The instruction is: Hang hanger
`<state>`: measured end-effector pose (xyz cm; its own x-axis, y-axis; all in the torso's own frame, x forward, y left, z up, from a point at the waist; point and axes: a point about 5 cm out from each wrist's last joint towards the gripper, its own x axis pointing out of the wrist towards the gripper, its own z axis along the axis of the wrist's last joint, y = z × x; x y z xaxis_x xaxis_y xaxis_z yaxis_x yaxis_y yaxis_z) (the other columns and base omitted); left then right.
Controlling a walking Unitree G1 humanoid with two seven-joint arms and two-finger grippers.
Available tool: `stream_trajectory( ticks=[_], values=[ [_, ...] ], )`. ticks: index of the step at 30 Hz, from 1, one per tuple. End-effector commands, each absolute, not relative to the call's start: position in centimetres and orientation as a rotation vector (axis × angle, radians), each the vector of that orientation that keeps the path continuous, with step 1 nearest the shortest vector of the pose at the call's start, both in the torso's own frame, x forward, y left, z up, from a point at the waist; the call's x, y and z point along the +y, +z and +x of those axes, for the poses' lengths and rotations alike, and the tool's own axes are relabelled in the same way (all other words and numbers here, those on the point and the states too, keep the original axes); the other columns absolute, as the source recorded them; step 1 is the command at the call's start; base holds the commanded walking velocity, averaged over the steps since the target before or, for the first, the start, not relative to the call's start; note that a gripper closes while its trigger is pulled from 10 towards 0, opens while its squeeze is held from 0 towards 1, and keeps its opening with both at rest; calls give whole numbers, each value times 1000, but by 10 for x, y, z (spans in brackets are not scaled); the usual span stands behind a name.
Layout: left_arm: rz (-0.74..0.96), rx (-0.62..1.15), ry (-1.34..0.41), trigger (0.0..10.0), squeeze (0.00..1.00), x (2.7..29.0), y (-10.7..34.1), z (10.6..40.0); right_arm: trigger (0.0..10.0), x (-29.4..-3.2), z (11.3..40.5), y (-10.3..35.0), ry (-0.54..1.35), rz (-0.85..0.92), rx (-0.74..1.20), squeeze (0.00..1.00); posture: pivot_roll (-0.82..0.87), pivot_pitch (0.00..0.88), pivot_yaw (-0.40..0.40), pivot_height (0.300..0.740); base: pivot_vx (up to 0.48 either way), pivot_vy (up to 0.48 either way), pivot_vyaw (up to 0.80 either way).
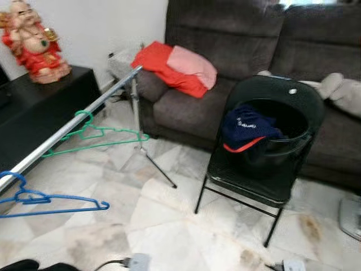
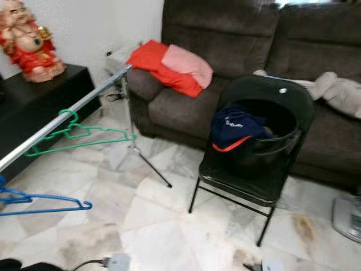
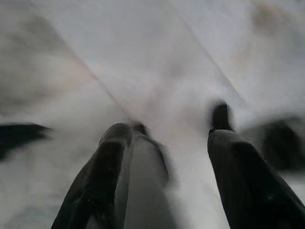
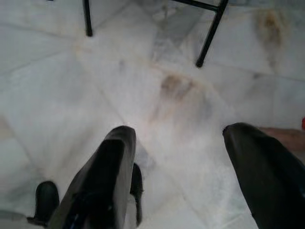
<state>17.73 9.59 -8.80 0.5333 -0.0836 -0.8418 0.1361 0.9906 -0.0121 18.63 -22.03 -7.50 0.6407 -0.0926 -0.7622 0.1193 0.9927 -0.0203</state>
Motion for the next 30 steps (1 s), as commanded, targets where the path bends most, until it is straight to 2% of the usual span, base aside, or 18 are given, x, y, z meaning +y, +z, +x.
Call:
stream_trajectory(
  ticks=[1,4,5,6,7,14,30],
  values=[
    [58,1030,-150,10000,0,59,-88,164,10000,-226,180,-77,-137,24,888,0,47,72,21,740,0,0,-756],
    [52,1029,-160,10000,0,45,-84,163,10000,-226,180,-77,-136,23,887,0,47,72,21,740,0,0,-754],
    [46,1038,-133,10000,0,78,-91,164,10000,-226,180,-77,-136,21,883,0,48,73,21,740,0,0,0],
    [41,1043,-99,10000,0,122,-96,163,10000,-226,181,-76,-135,20,877,0,46,73,22,740,0,0,0],
    [42,1045,-85,10000,0,138,-97,163,10000,-226,181,-76,-134,18,876,0,45,74,23,740,0,0,0],
    [34,1045,-83,10000,0,143,-97,163,10000,-225,181,-76,-144,20,873,0,45,72,24,740,0,0,0],
    [18,1044,-98,10000,0,143,-97,161,10000,-226,181,-76,-143,15,874,0,44,73,23,740,248,0,0]
  ],
)
